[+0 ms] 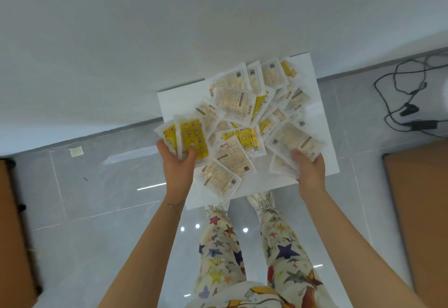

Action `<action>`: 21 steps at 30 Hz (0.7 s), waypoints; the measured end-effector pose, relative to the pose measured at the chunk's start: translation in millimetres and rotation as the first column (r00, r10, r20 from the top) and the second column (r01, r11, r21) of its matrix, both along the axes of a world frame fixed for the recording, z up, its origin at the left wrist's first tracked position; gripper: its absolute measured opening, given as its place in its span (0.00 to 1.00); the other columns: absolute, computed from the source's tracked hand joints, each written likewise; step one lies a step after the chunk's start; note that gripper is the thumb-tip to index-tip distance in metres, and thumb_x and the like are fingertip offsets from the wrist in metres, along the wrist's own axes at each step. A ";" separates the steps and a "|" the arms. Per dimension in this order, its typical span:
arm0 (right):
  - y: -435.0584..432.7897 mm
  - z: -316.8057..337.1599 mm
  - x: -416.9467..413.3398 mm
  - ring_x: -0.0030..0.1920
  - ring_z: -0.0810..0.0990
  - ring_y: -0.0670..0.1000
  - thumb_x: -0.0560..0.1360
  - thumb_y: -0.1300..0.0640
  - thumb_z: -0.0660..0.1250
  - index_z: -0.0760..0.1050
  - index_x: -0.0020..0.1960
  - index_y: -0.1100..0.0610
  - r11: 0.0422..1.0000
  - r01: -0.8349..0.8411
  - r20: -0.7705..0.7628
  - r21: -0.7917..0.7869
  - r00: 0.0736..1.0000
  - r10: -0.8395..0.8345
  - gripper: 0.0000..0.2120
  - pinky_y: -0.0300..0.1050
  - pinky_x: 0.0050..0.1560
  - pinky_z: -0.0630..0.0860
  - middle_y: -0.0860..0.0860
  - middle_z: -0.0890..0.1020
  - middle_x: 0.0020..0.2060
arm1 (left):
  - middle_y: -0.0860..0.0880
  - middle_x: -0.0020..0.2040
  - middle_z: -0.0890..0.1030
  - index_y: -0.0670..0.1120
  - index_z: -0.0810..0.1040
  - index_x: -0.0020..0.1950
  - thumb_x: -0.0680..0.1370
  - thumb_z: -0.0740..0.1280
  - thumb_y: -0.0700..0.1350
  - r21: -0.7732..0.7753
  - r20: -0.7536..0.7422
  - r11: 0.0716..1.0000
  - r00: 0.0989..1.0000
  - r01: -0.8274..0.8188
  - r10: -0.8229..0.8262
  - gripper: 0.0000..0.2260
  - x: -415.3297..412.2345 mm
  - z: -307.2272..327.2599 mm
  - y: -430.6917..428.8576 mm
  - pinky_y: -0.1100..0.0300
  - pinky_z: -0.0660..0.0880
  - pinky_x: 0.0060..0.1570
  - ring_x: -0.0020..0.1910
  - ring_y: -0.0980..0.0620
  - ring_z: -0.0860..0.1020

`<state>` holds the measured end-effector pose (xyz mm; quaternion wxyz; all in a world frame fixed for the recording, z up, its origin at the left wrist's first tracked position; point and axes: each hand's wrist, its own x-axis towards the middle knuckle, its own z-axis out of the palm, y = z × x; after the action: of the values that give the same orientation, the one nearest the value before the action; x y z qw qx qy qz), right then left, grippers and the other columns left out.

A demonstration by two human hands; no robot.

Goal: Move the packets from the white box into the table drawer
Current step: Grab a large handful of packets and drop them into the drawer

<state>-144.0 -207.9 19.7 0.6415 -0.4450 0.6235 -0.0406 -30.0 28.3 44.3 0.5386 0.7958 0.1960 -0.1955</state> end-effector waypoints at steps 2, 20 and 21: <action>1.2 21.5 -9.8 0.59 0.79 0.51 0.74 0.64 0.69 0.73 0.60 0.50 0.999 0.032 0.027 -0.026 0.999 -0.031 0.18 0.52 0.61 0.76 0.47 0.80 0.55 | 0.58 0.54 0.78 0.53 0.62 0.65 0.77 0.68 0.42 -0.028 -0.021 0.999 1.000 -0.021 0.021 0.21 -4.6 17.7 2.1 0.42 0.80 0.50 0.53 0.52 0.82; 96.0 226.4 73.8 0.56 0.76 0.39 0.75 0.64 0.69 0.64 0.68 0.50 0.547 -0.810 0.283 -0.213 0.485 0.828 0.26 0.38 0.55 0.77 0.44 0.77 0.56 | 0.53 0.55 0.79 0.52 0.63 0.64 0.77 0.68 0.38 -0.265 0.028 0.853 0.880 -0.450 0.473 0.21 -85.7 198.9 58.5 0.43 0.81 0.49 0.53 0.50 0.82; 105.9 233.4 74.5 0.55 0.76 0.38 0.75 0.63 0.69 0.64 0.67 0.50 0.503 -0.833 0.278 -0.229 0.439 0.855 0.25 0.37 0.53 0.77 0.43 0.77 0.55 | 0.53 0.55 0.78 0.52 0.63 0.65 0.77 0.68 0.38 -0.267 0.036 0.836 0.862 -0.480 0.506 0.21 -93.6 205.9 68.2 0.43 0.81 0.49 0.53 0.50 0.82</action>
<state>-69.5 -102.0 253.1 0.6639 -0.6989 0.1897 0.1863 -123.6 96.5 250.2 0.6757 0.6536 0.3396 -0.0309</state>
